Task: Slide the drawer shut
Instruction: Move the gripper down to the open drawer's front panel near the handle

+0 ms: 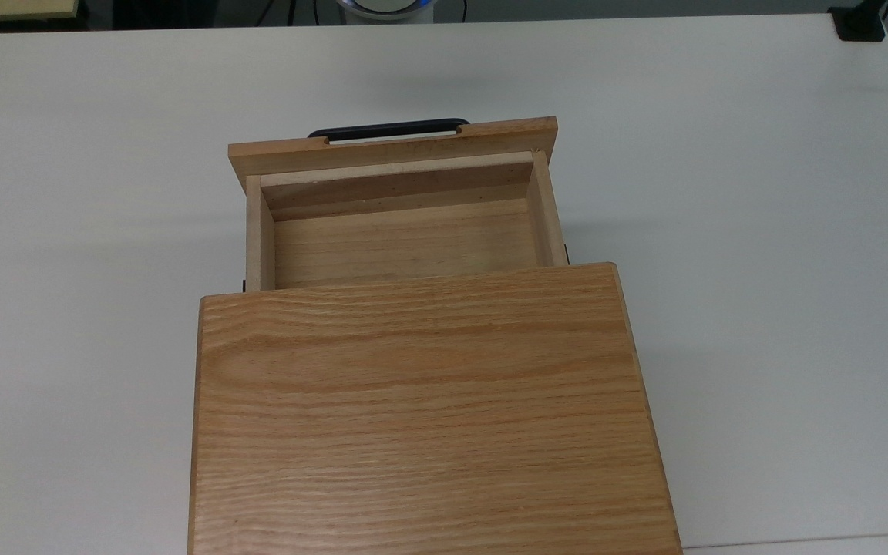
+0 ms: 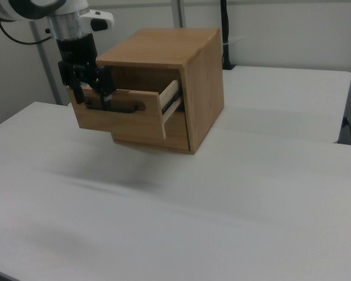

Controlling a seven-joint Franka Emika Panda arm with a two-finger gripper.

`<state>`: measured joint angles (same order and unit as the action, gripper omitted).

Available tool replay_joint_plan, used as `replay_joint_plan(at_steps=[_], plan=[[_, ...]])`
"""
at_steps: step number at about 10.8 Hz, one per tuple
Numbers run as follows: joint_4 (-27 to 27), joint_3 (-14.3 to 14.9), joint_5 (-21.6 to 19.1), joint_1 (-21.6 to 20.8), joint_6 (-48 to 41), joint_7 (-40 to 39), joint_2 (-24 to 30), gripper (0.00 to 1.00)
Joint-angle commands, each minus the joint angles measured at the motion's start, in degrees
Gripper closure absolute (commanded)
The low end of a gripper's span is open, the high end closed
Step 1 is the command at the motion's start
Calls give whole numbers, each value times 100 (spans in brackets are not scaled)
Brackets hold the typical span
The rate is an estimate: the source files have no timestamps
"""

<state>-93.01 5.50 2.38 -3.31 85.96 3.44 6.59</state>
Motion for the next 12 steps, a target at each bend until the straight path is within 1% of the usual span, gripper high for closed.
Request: replay_joint_plan(at_steps=[1,8,9,10,11,12], plan=[[90,-5,9,-82,-245,-46,-69,0],[99,-49,-27,-108,-211,-115,-289,0],[90,-49,-44,-100,-63,-125,-315,0],[90,-49,-149,-100,86,-264,-411,22],[99,-49,-237,-108,114,-770,-491,55],[116,-49,-325,-108,158,-1132,-561,80]])
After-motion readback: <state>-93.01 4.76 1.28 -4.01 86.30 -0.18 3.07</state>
